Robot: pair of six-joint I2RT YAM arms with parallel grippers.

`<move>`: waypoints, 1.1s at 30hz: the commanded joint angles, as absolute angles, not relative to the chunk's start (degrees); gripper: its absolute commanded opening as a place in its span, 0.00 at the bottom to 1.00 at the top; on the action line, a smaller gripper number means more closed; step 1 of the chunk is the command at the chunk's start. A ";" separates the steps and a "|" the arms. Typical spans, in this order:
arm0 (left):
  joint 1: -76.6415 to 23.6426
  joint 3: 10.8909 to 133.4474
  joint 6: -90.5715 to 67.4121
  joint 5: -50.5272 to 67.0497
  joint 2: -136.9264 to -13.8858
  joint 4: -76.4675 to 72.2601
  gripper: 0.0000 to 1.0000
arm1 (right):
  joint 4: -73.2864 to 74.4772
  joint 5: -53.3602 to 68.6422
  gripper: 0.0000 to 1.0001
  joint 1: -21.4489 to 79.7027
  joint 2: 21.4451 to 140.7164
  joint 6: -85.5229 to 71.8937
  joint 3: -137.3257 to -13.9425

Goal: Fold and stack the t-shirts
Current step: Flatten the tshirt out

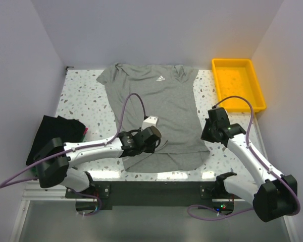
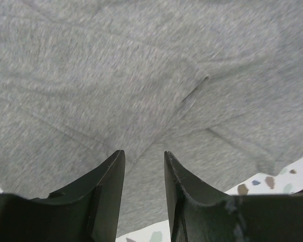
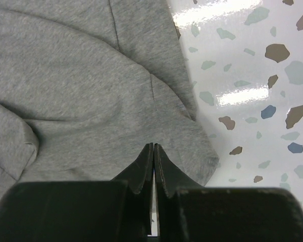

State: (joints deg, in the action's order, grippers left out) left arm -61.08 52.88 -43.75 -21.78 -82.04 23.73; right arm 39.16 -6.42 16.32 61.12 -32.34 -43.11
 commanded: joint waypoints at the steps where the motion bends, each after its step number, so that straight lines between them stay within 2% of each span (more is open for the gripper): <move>1: -63.63 52.12 -42.72 -27.76 -84.18 28.38 0.42 | 38.06 -5.98 0.03 16.08 61.26 -31.11 -45.88; 11: -68.29 58.27 -41.13 -35.24 -96.24 32.61 0.46 | 37.97 -5.54 0.03 16.08 60.65 -31.03 -45.35; 28: -68.47 56.60 -38.85 -33.31 -98.96 28.39 0.45 | 38.06 -4.83 0.04 16.08 59.68 -31.29 -44.03; 33: -68.38 55.99 -39.90 -33.93 -98.35 29.00 0.41 | 38.41 -4.92 0.04 16.08 59.41 -31.29 -44.03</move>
State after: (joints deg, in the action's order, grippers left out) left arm -68.27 56.38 -39.42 -32.25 -98.89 29.95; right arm 38.98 -4.95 16.32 60.86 -31.88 -43.48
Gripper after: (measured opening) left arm 0.416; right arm 0.037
